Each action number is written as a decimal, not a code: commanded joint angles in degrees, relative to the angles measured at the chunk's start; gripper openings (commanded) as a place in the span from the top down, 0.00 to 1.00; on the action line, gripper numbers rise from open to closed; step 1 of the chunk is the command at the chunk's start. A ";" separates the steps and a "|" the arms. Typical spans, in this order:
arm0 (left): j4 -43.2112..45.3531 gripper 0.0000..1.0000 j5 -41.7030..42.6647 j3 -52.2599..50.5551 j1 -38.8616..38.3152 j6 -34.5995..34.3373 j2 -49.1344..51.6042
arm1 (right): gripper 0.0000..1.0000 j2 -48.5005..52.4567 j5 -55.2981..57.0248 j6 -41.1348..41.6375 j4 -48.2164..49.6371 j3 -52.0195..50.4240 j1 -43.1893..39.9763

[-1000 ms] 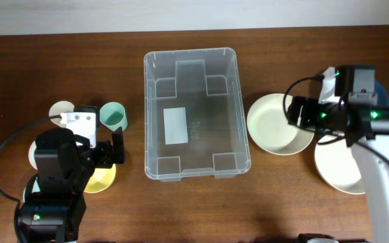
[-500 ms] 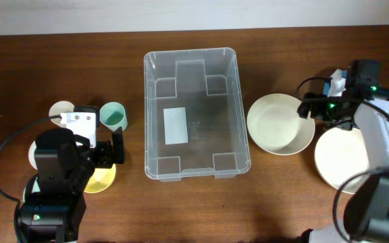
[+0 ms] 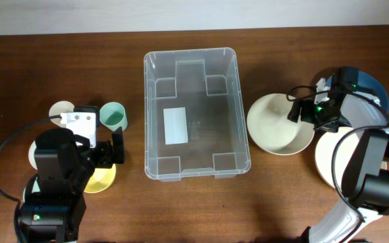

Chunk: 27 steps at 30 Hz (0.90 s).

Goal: Pack container
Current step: 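Reach the right gripper to the cream bowl rim and grasp it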

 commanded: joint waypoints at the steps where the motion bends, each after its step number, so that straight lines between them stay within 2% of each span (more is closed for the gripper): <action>1: 0.17 0.01 0.57 1.03 0.09 -0.61 0.09 | 0.01 1.73 -0.83 -0.79 0.13 1.16 -0.26; 4: 0.17 0.01 0.57 1.03 0.09 -0.61 0.09 | 0.03 2.23 -0.63 -0.76 0.09 1.16 -0.26; 12: 0.15 0.01 0.57 1.03 0.09 -0.61 0.09 | 0.41 2.27 -0.59 -0.76 0.04 1.16 -0.26; 14: 0.17 0.01 0.57 1.03 0.09 -0.61 0.09 | 0.45 2.27 -0.59 -0.76 -0.11 1.16 -0.26; 18: 0.17 0.01 0.57 1.03 0.09 -0.61 0.09 | 0.59 2.27 -0.59 -0.76 -0.31 1.16 -0.26; 21: 0.15 0.01 0.57 1.03 0.09 -0.61 0.09 | 0.65 2.27 -0.59 -0.76 -0.31 1.16 -0.26; 24: 0.15 0.01 0.57 1.05 0.09 -0.61 0.09 | 0.76 2.27 -0.59 -0.76 -0.31 1.16 -0.26; 27: 0.15 0.01 0.57 1.03 0.09 -0.61 0.09 | 0.79 2.27 -0.59 -0.76 -0.31 1.16 -0.26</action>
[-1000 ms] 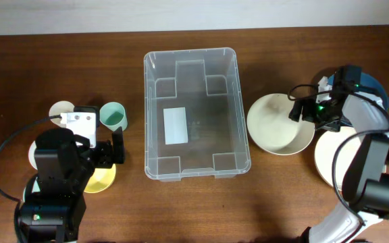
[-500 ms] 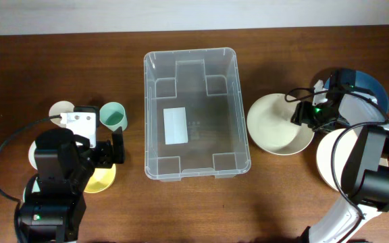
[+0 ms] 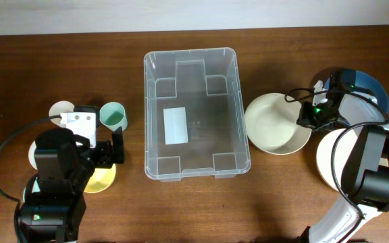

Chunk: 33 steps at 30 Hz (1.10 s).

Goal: Pack container
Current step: 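Reach the right gripper to the cream bowl rim and grasp it, then lift the cream bowl and lower it into the clear container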

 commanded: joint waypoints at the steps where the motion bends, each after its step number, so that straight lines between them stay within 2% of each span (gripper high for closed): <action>1: 0.15 0.01 0.57 1.03 0.09 -0.61 0.09 | 0.80 0.90 -0.28 0.07 -0.15 1.16 -0.26; 6: 0.17 0.00 0.57 1.03 0.09 -0.61 0.09 | 0.96 0.90 -0.28 0.07 -0.15 1.16 -0.26; 12: 0.17 0.01 0.57 1.03 0.09 -0.61 0.09 | 0.96 0.87 -0.35 0.42 -0.15 1.16 -0.28; 18: 0.15 0.01 0.57 1.03 0.09 -0.61 0.09 | 0.96 -1.29 -0.31 6.71 -0.17 1.29 -0.44; 27: 0.15 0.00 0.57 1.03 0.09 -0.61 0.09 | 0.96 -17.99 2.71 14.05 -0.13 4.09 -0.37; 33: 0.15 0.01 0.57 1.03 0.09 -0.61 0.09 | 0.96 -31.36 3.23 14.34 2.19 4.76 1.49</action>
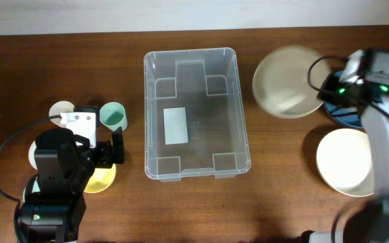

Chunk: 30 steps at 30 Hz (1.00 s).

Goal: Pack container
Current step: 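Lift the cream bowl and lower it into the clear container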

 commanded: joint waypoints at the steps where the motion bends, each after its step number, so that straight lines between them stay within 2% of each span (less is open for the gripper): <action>1: 0.13 0.01 0.57 1.03 0.09 -0.61 0.09 | 0.96 -7.80 0.55 1.55 0.85 1.40 2.36; 8: 0.09 0.00 0.59 1.03 0.09 -0.61 0.09 | 0.96 -11.98 0.46 1.27 2.69 1.42 16.13; 16: 0.04 0.01 0.59 1.03 0.09 -0.61 0.09 | 0.96 -2.40 10.99 1.05 9.18 1.42 33.79; 22: 0.04 0.01 0.59 1.03 0.09 -0.61 0.09 | 0.96 9.33 14.19 -2.16 14.64 1.42 38.84; 30: 0.04 0.01 0.59 1.03 0.09 -0.61 0.09 | 0.96 20.63 14.19 -2.14 23.21 1.42 39.34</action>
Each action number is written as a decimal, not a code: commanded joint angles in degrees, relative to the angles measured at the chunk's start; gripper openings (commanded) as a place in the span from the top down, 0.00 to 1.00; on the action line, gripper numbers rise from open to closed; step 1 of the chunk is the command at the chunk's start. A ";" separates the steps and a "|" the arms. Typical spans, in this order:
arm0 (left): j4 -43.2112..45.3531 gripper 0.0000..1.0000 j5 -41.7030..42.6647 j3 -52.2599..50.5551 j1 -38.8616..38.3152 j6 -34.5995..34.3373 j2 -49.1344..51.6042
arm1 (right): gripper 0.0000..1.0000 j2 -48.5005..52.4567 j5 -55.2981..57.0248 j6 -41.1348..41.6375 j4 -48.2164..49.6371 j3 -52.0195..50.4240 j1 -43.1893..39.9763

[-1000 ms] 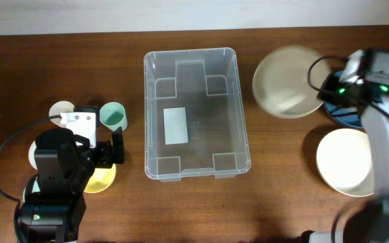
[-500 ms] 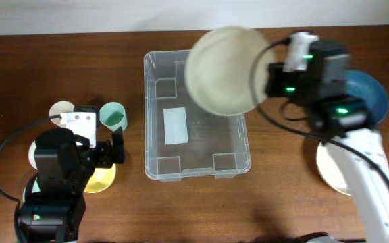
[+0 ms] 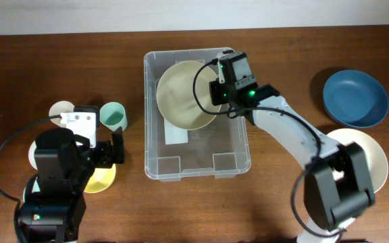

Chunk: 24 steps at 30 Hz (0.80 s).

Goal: Pack container
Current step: 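Lift the cream bowl and lower it into the clear container, then open the right gripper and withdraw it to the right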

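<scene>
The clear plastic container [image 3: 238, 154] stands open in the middle of the table. Over its far half a cream bowl [image 3: 181, 96] hangs tilted, with my right gripper [image 3: 213, 96] shut on its right rim. A blue bowl [image 3: 355, 97] and a cream plate [image 3: 377, 156] lie at the right. On the left sit a teal cup [image 3: 113, 116], a cream cup [image 3: 62, 108] and a yellow dish [image 3: 102, 179]. My left gripper [image 3: 116, 147] rests beside the teal cup, its fingers a little apart with nothing between them.
A white label [image 3: 174, 135] lies on the container floor, partly under the bowl. The left arm's body covers more dishes at the left edge. Bare wooden table [image 3: 282, 202] lies in front of the container.
My right gripper has carried the cream bowl from the table right of the container to above the container's far half. The blue bowl is now fully uncovered. The left arm is unchanged.
My right gripper first sat at the right rim of the cream bowl, which lay on the table right of the container. The bowl then stood lifted near the far right, and now hangs over the container. The left arm stayed still throughout.
</scene>
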 commanded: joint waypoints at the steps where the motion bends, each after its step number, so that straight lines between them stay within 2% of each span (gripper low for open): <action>1: 0.09 0.01 0.59 1.03 0.09 -0.61 0.04 | 0.96 1.95 1.31 -0.22 1.79 0.76 0.15; 5: 0.07 0.01 0.59 1.03 0.09 -0.61 0.04 | 0.96 3.04 1.31 -0.24 2.10 0.76 0.15; 6: 0.09 0.00 0.59 1.03 0.09 -0.61 0.04 | 0.92 3.04 1.31 -0.24 2.10 0.76 0.15; 8: 0.04 0.01 0.59 1.03 0.09 -0.61 0.04 | 0.73 2.91 1.07 -0.24 2.08 0.79 0.15; 12: -0.11 0.01 0.57 1.03 0.09 -0.61 0.04 | 0.58 1.07 -0.55 -1.40 1.29 0.83 0.26; 16: -0.09 0.01 0.57 1.03 0.09 -0.61 0.04 | 0.51 -4.83 -1.14 -3.69 -2.27 2.58 0.70; 19: -0.09 0.01 0.57 1.03 0.09 -0.61 0.04 | 0.37 -10.99 1.29 -3.72 -7.04 5.44 0.42; 24: -0.11 0.01 0.57 1.03 0.09 -0.61 0.04 | 0.30 -21.33 12.68 -3.45 -11.76 7.52 -3.19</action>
